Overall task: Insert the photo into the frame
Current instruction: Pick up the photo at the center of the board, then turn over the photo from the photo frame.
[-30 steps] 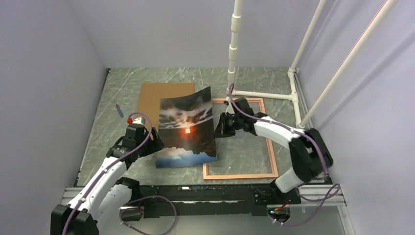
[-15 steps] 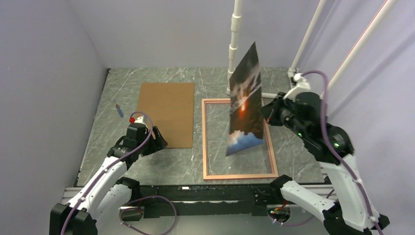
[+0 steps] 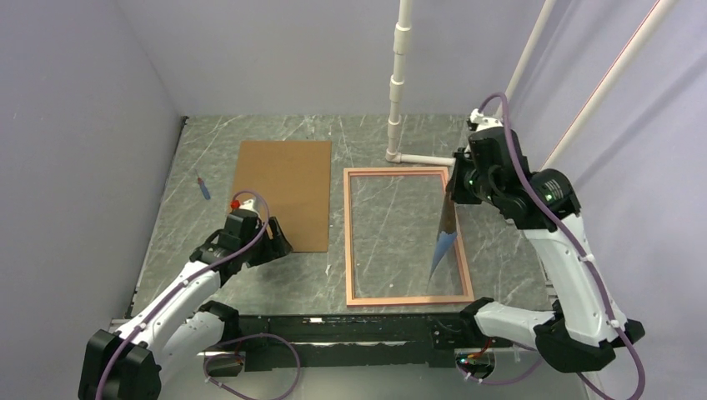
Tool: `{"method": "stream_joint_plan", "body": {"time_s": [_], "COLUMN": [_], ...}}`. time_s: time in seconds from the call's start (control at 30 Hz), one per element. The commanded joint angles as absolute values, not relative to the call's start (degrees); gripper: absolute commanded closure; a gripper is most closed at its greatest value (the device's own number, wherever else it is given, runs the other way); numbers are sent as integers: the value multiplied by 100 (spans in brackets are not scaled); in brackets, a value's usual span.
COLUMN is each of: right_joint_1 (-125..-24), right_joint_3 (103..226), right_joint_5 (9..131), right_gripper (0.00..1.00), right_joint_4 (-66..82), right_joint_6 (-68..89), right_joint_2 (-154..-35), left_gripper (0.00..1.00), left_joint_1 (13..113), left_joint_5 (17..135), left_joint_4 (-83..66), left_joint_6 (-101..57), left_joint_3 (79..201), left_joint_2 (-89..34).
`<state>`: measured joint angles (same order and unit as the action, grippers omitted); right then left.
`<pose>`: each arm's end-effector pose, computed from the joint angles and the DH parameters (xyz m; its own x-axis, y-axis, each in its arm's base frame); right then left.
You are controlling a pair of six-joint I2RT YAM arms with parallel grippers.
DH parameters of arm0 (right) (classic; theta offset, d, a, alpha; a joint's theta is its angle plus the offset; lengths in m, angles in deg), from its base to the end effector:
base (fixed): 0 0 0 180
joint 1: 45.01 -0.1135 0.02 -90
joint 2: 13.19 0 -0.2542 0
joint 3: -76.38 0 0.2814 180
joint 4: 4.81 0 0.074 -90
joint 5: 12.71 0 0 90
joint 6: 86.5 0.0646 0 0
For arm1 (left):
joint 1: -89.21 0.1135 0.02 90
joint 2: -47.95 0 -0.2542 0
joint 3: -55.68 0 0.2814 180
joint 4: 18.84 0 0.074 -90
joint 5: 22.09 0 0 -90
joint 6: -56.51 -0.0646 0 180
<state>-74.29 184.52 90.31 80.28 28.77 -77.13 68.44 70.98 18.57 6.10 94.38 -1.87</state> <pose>0.1934 0.0918 0.4484 -0.6563 0.1088 -0.7466 -0.0528 0.9805 0.1893 0.2081 -0.0826 0.1497 -0.7867 -0.3822 -0.4848 -0.1480 0.8792 -0.4530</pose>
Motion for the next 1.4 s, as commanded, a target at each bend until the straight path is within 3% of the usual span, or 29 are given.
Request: {"method": "stream_joint_plan", "body": {"time_s": [0.0,0.27,0.43,0.9,0.97,1.07,1.17,1.27,1.37], "right_joint_1": [-7436,-8026,-8830,-9673,-9783,-9900,-9903,-9894,-9811], "right_joint_3": [18360,17024,16897,16516,16633,16709,16549,16328,16089], "right_joint_5": [8713,8383,8509,7760,7610,7567,7668,7905,8018], "right_gripper": [100,100,100,99,86,53,28,11,2], "right_joint_4": [8053,7147,6746,5049,5006,4989,4910,4833,4767], "right_joint_6": [2711,2904,3129,3661,3651,3588,3620,3682,3760], "right_joint_2": [-7768,-8270,-8765,-9593,-9815,-9984,-9856,-9571,-9283], "left_gripper": [24,24,23,22,21,20,19,18,19], "left_joint_1": [6791,6671,6551,6535,6539,6538,6539,6539,6539], "left_joint_5": [7002,7184,7329,8015,7995,7924,7950,8089,8298], "left_joint_4": [1614,1439,1290,537,573,693,662,452,148], "left_joint_6": [687,806,906,1251,1250,1222,1259,1319,1309], "left_joint_3": [9673,9708,9766,9543,9547,9568,9483,9369,9291], "left_joint_2": [-276,-417,-507,-700,-698,-683,-655,-665,-770]}}
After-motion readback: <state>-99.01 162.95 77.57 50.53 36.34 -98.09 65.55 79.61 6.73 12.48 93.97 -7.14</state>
